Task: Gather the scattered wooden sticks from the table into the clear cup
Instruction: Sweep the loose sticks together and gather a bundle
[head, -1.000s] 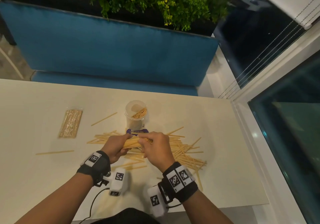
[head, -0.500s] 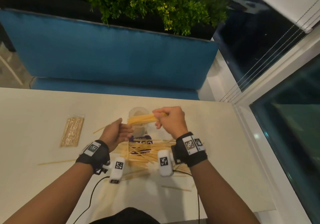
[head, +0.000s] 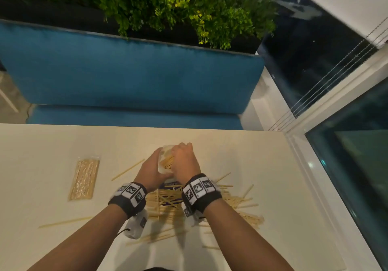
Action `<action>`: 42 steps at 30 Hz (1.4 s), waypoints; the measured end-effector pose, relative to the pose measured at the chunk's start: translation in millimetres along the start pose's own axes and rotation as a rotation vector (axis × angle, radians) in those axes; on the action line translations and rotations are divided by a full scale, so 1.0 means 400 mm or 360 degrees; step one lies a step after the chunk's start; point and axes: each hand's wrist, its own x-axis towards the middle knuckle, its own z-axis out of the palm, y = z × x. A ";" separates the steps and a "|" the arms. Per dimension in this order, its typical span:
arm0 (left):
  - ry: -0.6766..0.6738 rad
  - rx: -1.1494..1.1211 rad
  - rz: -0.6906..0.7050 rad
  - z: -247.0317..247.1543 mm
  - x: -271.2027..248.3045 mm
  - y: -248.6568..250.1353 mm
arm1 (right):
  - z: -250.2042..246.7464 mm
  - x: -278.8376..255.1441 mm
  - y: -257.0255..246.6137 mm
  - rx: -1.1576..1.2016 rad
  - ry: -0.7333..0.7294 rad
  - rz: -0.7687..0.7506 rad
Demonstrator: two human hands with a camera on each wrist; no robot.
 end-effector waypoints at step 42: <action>0.0014 0.0064 -0.0071 0.013 0.012 -0.051 | 0.107 -0.087 0.004 -0.0125 0.0214 -0.0168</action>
